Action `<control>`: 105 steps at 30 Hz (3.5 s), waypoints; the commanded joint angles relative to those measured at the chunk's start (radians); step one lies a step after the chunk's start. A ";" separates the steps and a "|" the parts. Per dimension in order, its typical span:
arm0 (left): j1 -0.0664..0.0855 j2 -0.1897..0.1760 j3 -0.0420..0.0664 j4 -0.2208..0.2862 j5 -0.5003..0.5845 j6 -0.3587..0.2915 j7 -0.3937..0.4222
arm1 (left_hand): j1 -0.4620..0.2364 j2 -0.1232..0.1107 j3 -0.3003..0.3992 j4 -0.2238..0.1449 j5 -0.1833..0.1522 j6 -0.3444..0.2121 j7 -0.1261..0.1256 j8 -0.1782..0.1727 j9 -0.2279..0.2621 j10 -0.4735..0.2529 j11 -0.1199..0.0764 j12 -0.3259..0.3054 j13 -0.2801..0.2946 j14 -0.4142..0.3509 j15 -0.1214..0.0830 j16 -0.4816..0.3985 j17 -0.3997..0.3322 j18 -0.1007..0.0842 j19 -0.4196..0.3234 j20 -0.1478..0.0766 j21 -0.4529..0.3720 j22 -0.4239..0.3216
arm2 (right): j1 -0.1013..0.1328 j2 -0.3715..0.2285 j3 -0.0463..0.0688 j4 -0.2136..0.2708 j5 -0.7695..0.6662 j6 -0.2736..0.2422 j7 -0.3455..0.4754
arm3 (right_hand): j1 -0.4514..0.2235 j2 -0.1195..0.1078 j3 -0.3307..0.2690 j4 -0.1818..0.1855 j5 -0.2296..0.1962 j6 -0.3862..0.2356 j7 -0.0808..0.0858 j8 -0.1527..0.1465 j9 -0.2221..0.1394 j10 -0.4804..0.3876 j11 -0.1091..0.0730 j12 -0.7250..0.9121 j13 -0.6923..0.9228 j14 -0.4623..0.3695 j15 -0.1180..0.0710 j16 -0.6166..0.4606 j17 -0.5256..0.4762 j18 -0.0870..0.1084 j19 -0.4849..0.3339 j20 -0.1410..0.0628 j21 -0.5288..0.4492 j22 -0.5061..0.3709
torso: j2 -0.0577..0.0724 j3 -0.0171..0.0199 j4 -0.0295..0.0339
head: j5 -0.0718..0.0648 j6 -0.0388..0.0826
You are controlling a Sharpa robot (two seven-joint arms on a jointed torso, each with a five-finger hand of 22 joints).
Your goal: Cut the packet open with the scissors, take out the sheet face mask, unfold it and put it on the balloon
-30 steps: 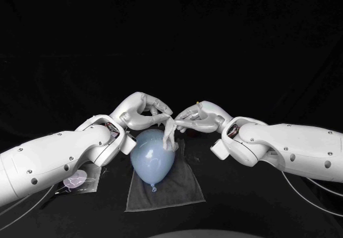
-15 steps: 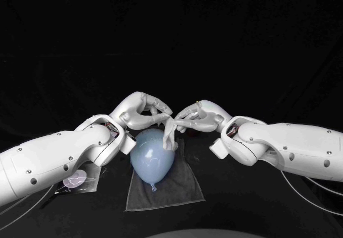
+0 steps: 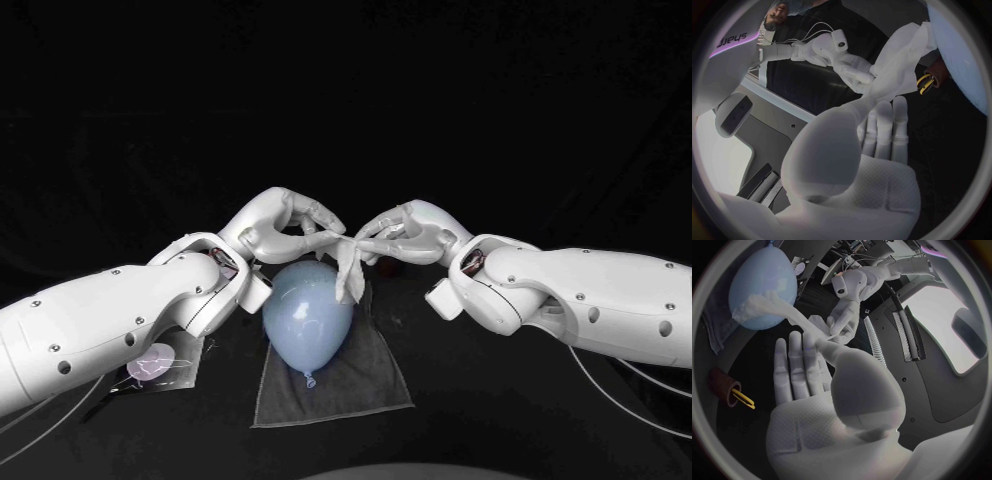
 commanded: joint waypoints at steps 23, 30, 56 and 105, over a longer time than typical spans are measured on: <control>0.001 -0.013 -0.001 0.004 -0.100 0.093 -0.012 | -0.013 -0.003 0.005 -0.005 0.006 0.000 0.006 0.006 0.004 -0.004 0.001 -0.001 0.003 -0.008 0.002 -0.005 0.002 0.013 -0.009 -0.001 0.008 0.003 | 0.010 -0.008 0.004 -0.011 0.098 0.006 0.012 | -0.028 -0.003 0.024 -0.015 0.002 0.008 -0.004 0.014 0.027 0.014 -0.004 0.009 0.007 0.009 -0.001 0.002 -0.006 0.016 0.005 -0.002 0.006 0.003 | 0.000 0.0001 -0.0006 | -0.006 0.005; 0.001 -0.011 -0.001 0.002 -0.102 0.085 -0.011 | -0.015 -0.002 0.006 -0.006 0.006 0.000 0.006 0.007 0.005 -0.005 0.001 -0.001 0.003 -0.008 0.003 -0.005 0.002 0.013 -0.010 0.000 0.008 0.003 | 0.025 -0.013 0.004 -0.015 0.083 0.014 -0.004 | -0.032 -0.003 0.031 -0.022 0.002 0.009 -0.005 0.017 0.030 0.018 -0.005 0.011 0.010 0.012 -0.002 0.004 -0.006 0.017 0.007 -0.003 0.008 0.005 | 0.001 -0.0003 -0.0009 | -0.008 0.006; 0.021 0.003 0.009 -0.035 -0.019 0.084 0.008 | -0.035 0.004 0.022 -0.017 0.006 -0.014 0.014 0.013 0.018 -0.029 0.010 -0.012 0.002 -0.020 0.010 -0.009 0.002 0.012 -0.021 0.004 0.009 0.005 | 0.124 -0.014 0.004 -0.072 -0.204 0.034 -0.123 | -0.102 0.013 0.067 -0.107 0.002 -0.036 0.004 0.122 0.088 -0.165 0.015 0.170 0.143 -0.197 0.030 0.191 0.115 0.018 -0.068 0.027 -0.029 -0.009 | 0.000 -0.0001 -0.0001 | -0.019 0.009; 0.183 0.073 0.013 -0.333 -0.060 0.116 0.044 | -0.050 0.008 0.031 -0.034 0.006 -0.026 0.017 0.029 0.043 -0.057 0.021 -0.019 0.003 -0.044 0.021 -0.003 0.005 0.011 -0.042 0.014 0.011 0.009 | 0.236 0.110 0.007 -0.265 -0.556 -0.115 -0.103 | -0.092 0.013 0.065 -0.118 0.002 -0.036 0.001 0.145 0.095 -0.178 0.008 0.230 0.178 -0.185 0.020 0.227 0.112 0.017 -0.048 0.020 -0.015 -0.002 | 0.001 -0.0009 0.0004 | -0.010 0.048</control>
